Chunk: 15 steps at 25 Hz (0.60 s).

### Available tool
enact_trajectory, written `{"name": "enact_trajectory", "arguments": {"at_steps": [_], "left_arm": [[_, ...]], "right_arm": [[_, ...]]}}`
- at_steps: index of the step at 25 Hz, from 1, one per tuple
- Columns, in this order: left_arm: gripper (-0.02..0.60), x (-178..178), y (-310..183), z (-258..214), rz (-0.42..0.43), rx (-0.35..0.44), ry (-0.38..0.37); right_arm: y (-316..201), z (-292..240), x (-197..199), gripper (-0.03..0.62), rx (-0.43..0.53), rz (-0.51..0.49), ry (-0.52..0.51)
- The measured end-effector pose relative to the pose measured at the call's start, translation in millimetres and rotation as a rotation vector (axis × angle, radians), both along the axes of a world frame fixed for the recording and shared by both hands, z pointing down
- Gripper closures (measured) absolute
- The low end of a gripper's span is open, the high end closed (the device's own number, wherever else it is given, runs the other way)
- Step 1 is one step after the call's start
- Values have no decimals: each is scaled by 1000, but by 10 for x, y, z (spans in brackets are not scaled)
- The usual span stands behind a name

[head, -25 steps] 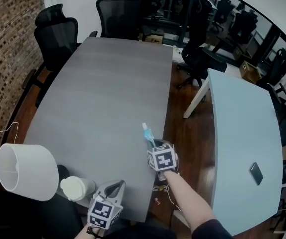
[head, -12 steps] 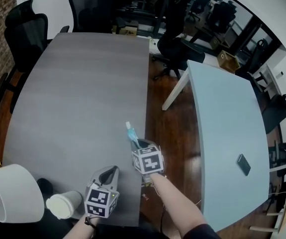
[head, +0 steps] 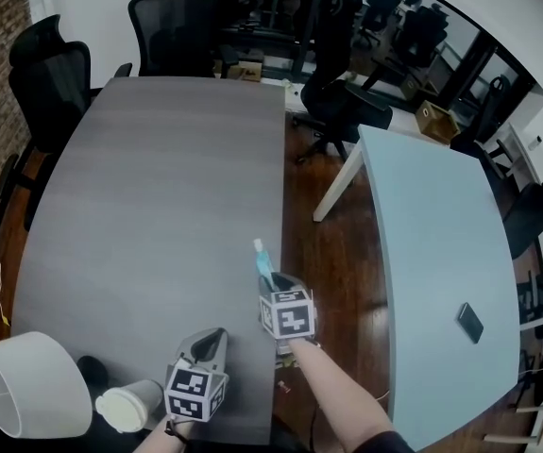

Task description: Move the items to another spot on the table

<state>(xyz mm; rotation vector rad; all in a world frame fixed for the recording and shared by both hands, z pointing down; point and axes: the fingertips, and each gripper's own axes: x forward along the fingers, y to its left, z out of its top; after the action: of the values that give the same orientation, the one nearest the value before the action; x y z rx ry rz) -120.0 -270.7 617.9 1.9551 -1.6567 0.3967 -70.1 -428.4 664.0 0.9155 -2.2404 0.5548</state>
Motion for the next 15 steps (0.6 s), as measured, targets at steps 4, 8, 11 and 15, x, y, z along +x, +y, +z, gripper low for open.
{"name": "enact_trajectory", "arguments": {"at_steps": [4,8,11,15], "left_arm": [[577,4,67,-22,17,-8,-17],[577,1,139,-16,16,-15,-19],[577,-21,166,-25,13,-17,-18],[577,-37,184,-27,17,-18,-13]], "right_arm": [[-53,-77,-118,470,-65,90,-151],[-98,-216,-183,470,-62,115,-250],[-80,-237,-107,470,-53,85,-213],[-32,-159,154,470,-8,20,-76]]}}
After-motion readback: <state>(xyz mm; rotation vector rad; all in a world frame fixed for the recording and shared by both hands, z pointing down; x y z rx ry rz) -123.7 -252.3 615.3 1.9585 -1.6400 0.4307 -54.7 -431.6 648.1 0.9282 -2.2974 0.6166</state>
